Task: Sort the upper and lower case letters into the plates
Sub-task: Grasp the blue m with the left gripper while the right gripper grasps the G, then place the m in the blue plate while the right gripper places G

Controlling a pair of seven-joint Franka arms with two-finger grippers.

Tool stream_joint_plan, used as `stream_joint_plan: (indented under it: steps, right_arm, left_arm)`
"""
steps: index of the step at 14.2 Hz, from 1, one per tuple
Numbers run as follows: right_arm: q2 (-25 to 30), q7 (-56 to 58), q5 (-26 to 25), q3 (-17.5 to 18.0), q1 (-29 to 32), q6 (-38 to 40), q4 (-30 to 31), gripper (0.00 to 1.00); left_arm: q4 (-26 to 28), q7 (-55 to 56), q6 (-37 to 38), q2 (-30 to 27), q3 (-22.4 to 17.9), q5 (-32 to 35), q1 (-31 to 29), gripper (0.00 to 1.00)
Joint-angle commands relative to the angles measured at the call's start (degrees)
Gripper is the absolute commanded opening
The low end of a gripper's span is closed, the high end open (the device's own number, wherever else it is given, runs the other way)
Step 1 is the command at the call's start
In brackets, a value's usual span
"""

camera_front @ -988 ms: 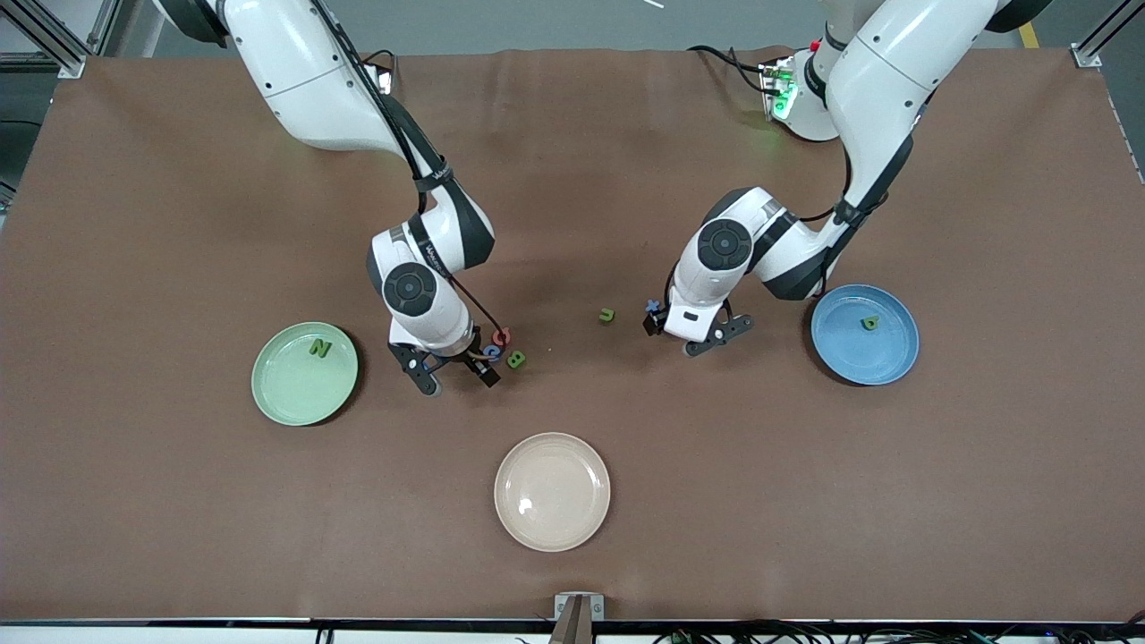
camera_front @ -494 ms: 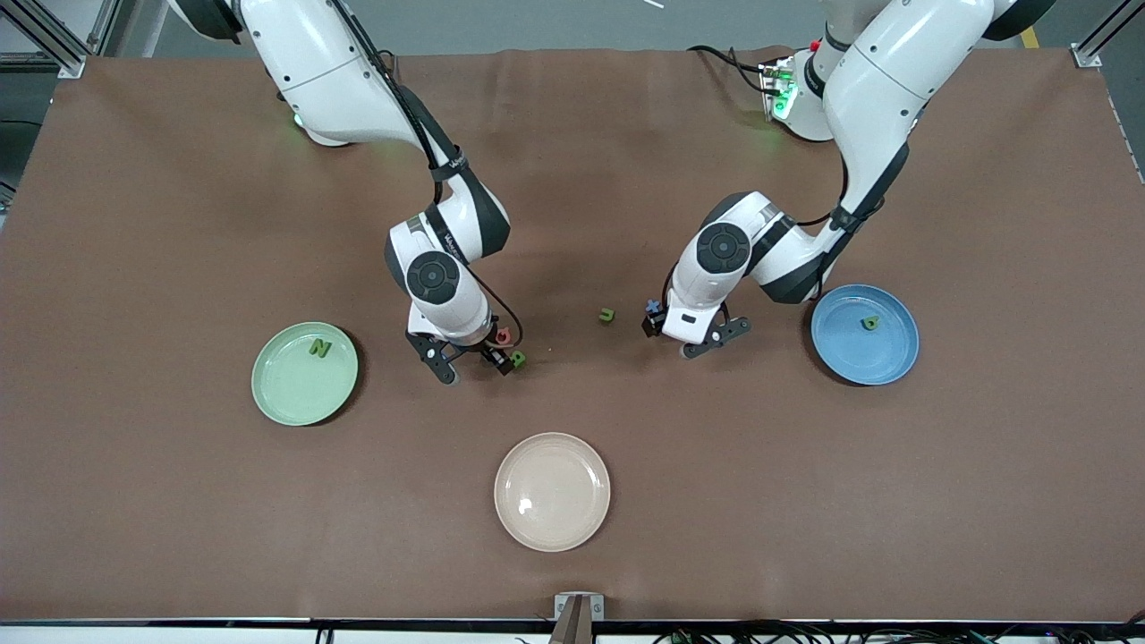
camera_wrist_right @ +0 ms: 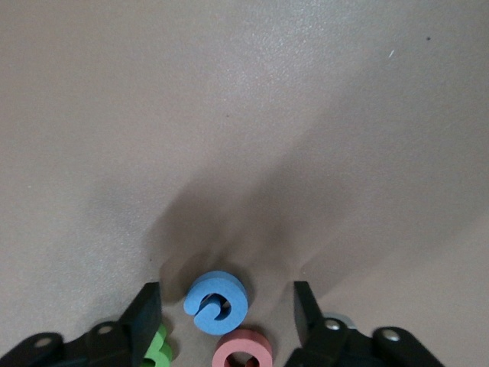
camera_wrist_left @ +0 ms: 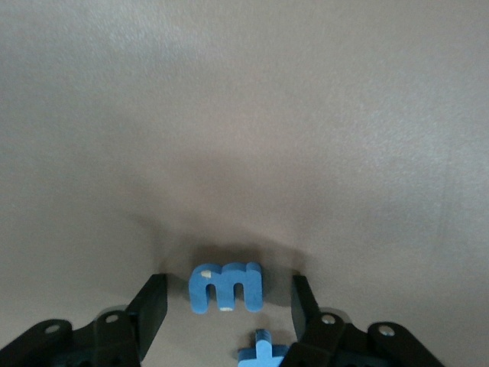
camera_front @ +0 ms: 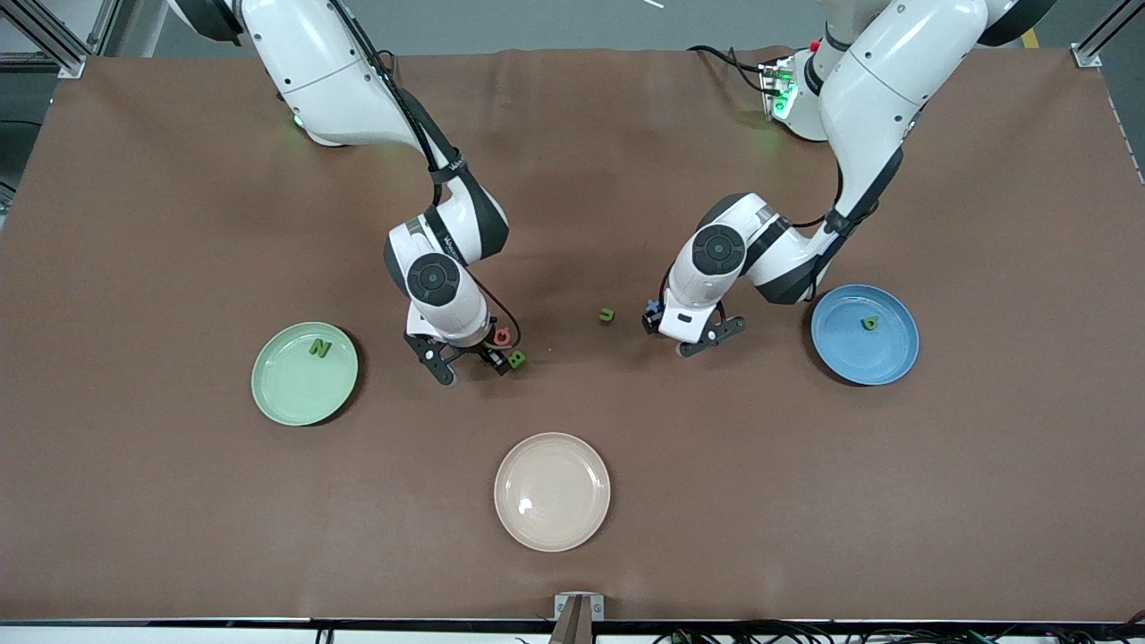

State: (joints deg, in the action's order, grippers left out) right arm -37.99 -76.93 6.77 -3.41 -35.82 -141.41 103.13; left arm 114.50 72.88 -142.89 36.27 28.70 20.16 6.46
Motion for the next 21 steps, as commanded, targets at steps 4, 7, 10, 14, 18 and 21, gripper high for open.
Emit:
stream_joint_plan:
  steps: [4, 7, 10, 14, 18, 21]
  right_arm:
    - [-0.2, -1.0, -0.7, -0.6, -0.8, 0.1, 0.1, 0.38]
    - [0.2, -1.1, -0.6, -0.5, -0.7, 0.4, 0.1, 0.05]
    - [1.1, 0.5, -0.8, -1.1, 0.4, 4.1, -0.1, 0.00]
    - [8.1, 15.3, -0.9, -3.2, 6.8, 12.2, 0.1, 0.00]
    - [13.8, 34.8, -0.9, -3.2, 17.2, 13.4, 5.1, 0.00]
    - [13.6, 45.5, -1.0, -3.3, 23.7, 13.1, 6.2, 0.01]
  left_arm:
    - [-1.0, 1.8, -0.5, 0.9, -0.3, 1.6, 0.6, 0.53]
    - [-1.0, 1.8, -0.5, 0.9, -0.4, 1.6, 0.6, 0.40]
    - [-1.4, 1.8, -0.5, 0.7, -0.5, 1.7, 0.5, 0.26]
    - [-1.5, 1.4, 0.3, -2.2, -0.3, 2.0, -0.7, 0.22]
    - [-1.4, -1.4, 7.2, -7.9, -0.1, 2.1, -3.2, 0.22]
    - [0.6, -9.5, 9.0, -11.7, 0.4, 1.7, -8.5, 0.22]
